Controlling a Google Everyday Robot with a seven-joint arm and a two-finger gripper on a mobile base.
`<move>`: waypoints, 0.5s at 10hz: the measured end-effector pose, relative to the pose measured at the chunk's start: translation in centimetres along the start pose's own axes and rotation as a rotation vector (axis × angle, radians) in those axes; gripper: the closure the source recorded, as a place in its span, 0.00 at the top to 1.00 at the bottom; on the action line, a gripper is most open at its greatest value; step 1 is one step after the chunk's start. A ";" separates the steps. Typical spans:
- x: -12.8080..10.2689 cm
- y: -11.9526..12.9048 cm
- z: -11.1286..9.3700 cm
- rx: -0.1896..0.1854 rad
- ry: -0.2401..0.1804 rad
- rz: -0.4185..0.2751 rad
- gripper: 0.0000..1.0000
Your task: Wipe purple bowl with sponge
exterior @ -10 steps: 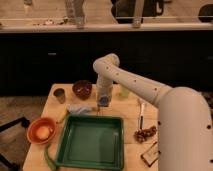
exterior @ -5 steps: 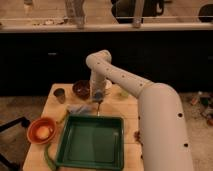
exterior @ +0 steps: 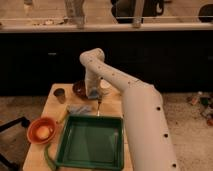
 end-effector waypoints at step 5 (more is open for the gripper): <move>2.2 -1.6 0.6 -0.009 -0.020 -0.029 0.00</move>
